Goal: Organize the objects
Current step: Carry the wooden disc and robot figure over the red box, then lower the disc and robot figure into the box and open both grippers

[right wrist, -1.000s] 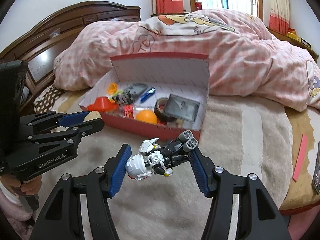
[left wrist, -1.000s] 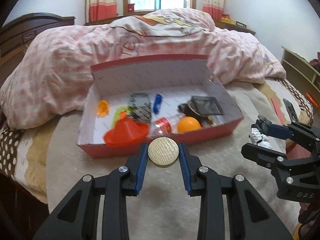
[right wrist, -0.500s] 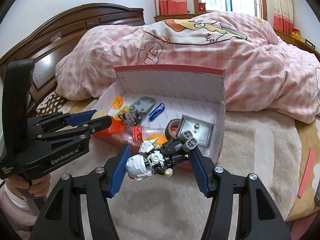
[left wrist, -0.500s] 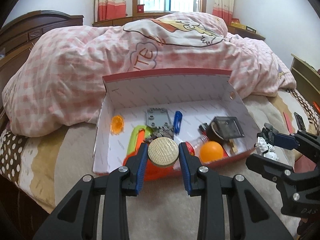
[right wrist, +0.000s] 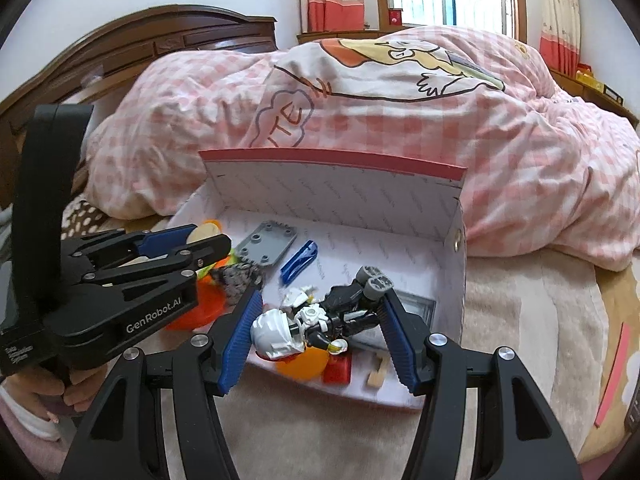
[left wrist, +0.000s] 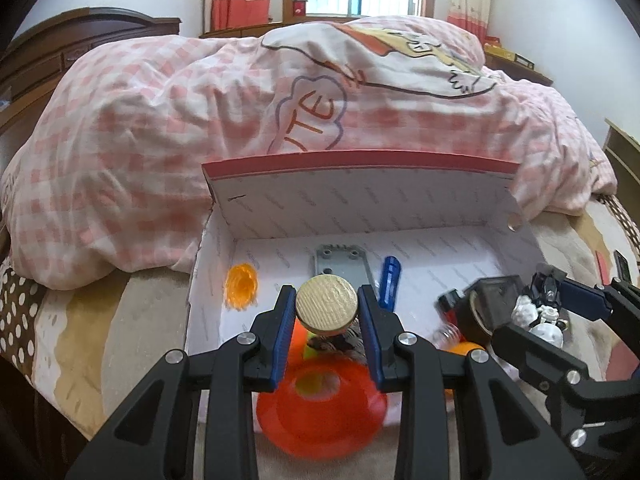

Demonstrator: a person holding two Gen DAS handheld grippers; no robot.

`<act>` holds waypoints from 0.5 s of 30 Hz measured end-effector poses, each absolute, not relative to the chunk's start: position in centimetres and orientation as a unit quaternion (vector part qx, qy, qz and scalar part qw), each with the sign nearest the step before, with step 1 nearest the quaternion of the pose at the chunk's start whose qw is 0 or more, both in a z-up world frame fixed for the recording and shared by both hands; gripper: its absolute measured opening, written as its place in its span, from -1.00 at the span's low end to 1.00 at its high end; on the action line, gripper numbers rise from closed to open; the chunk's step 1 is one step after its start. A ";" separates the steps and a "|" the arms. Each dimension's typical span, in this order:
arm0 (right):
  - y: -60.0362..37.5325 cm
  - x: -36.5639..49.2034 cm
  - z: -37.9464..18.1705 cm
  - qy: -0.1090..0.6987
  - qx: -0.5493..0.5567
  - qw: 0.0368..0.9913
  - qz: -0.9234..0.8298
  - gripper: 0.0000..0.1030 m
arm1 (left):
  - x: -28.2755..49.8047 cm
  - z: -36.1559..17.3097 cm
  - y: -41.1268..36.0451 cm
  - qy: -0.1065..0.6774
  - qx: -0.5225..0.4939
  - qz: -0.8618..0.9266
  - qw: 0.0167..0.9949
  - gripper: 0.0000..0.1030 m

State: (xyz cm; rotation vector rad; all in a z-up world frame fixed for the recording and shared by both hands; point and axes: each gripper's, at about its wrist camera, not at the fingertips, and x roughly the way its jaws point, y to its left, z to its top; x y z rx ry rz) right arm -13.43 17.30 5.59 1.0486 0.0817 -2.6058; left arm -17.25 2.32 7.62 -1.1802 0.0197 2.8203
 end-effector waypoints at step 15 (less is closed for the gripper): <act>16.8 -13.7 4.8 0.027 0.358 0.129 -0.924 0.32 | -17.1 7.3 2.2 0.013 -0.389 0.921 0.016 -0.09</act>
